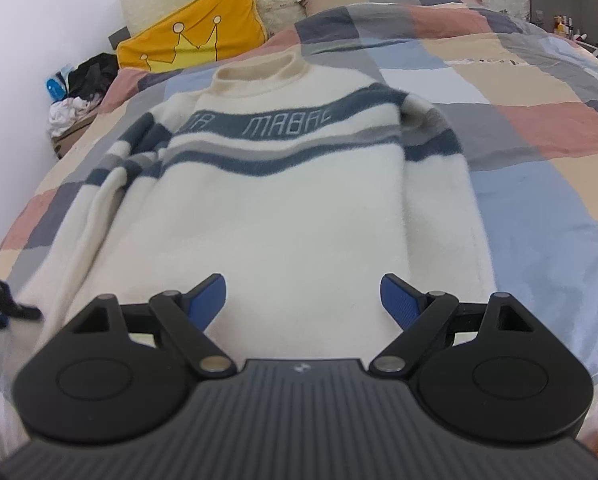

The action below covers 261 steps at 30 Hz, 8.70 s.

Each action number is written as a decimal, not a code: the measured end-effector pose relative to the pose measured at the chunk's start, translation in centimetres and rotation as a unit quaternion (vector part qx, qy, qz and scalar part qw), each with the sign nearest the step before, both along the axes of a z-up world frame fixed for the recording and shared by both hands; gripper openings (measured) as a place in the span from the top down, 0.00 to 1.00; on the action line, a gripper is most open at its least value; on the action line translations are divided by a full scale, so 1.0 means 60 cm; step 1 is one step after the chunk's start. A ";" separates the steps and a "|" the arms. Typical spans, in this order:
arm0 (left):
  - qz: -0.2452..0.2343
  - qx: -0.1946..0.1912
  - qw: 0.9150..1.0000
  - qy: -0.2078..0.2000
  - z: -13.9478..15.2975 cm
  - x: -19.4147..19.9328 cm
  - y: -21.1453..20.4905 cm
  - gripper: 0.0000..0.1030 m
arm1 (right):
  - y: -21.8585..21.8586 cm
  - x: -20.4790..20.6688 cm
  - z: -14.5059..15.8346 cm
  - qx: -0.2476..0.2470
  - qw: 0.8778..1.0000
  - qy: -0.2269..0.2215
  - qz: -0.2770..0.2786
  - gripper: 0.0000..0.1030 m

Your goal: Fold large clothes

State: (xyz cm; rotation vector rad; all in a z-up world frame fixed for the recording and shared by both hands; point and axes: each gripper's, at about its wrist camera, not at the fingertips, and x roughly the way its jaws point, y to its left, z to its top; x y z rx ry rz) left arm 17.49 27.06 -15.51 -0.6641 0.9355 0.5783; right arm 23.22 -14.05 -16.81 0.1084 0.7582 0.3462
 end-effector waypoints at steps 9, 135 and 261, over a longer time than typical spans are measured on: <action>0.068 0.047 0.995 -0.051 0.106 -0.019 0.119 0.87 | 0.010 0.010 -0.010 -0.011 1.000 0.004 0.006 0.17; -0.042 0.017 0.998 0.038 0.036 -0.050 -0.055 0.43 | -0.026 0.019 -0.004 0.089 0.995 0.028 -0.020 0.17; -0.156 -0.003 0.983 -0.096 -0.048 0.145 -0.194 0.44 | 0.034 0.033 0.054 -0.071 0.994 -0.088 0.011 0.39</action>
